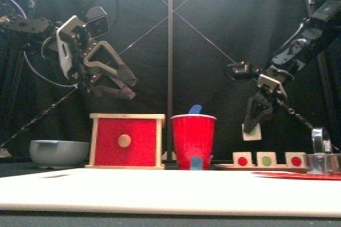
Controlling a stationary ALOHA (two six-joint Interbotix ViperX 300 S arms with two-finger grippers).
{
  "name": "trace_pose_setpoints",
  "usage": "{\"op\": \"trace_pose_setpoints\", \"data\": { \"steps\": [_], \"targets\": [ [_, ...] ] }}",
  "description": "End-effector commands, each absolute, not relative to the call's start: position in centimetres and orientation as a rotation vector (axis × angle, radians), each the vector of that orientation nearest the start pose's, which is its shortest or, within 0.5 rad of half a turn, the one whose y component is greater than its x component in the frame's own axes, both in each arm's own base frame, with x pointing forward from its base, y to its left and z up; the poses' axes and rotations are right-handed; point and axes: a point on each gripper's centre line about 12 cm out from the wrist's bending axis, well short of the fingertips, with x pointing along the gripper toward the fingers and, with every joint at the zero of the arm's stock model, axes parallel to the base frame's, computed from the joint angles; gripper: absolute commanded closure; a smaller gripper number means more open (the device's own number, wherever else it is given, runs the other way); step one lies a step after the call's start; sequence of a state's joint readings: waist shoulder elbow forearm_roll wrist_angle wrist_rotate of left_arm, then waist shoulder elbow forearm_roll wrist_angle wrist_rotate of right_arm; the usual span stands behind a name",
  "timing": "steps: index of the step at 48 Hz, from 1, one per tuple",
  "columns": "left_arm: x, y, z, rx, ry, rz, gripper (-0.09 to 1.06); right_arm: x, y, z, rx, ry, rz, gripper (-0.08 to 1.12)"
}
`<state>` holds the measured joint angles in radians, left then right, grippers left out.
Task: Place sushi on board then cut the sushi with the knife then place the pieces on the plate
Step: Place the 4 sushi pieces on the plate
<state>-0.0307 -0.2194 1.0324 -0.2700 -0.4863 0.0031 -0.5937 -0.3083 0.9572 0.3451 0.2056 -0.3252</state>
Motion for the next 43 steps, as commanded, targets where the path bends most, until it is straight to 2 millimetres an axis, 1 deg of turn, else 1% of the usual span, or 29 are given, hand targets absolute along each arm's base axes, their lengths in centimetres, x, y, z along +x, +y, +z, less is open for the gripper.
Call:
{"op": "trace_pose_setpoints", "data": {
  "steps": [1,9,15,18,23,27,30,36,43],
  "targets": [
    [31.3,0.6,18.3,-0.21,0.3,0.135,0.14,23.1,-16.9,15.7,0.303,0.815,-0.554,0.37],
    [31.3,0.6,18.3,-0.207,0.299,0.133,0.14,22.7,-18.1,13.3,0.333,0.881,-0.585,0.36],
    [31.2,0.6,18.3,-0.208,0.3,0.134,0.14,22.8,-18.3,11.6,0.345,0.925,-0.586,0.3],
    [31.2,0.6,18.2,-0.207,0.303,0.134,0.14,22.8,-18.3,11.1,0.351,0.939,-0.585,0.25],
    [31.1,0.6,18.1,-0.207,0.305,0.135,0.14,22.8,-18.4,11.1,0.347,0.935,-0.589,0.18],
    [31.1,0.6,18.1,-0.205,0.305,0.134,0.14,23.0,-18.7,12.0,0.336,0.904,-0.595,0.15],
    [31.1,0.6,18.2,-0.208,0.303,0.135,0.14,23.1,-18.9,13.2,0.317,0.87,-0.599,0.14],
    [31.0,0.6,18.3,-0.212,0.299,0.134,0.14,23.2,-18.9,15.9,0.27,0.8,-0.597,0.13],
    [31.0,0.4,18.4,-0.216,0.296,0.129,0.14,23.3,-18.3,19.4,0.222,0.712,-0.584,0.14]
  ]
}}
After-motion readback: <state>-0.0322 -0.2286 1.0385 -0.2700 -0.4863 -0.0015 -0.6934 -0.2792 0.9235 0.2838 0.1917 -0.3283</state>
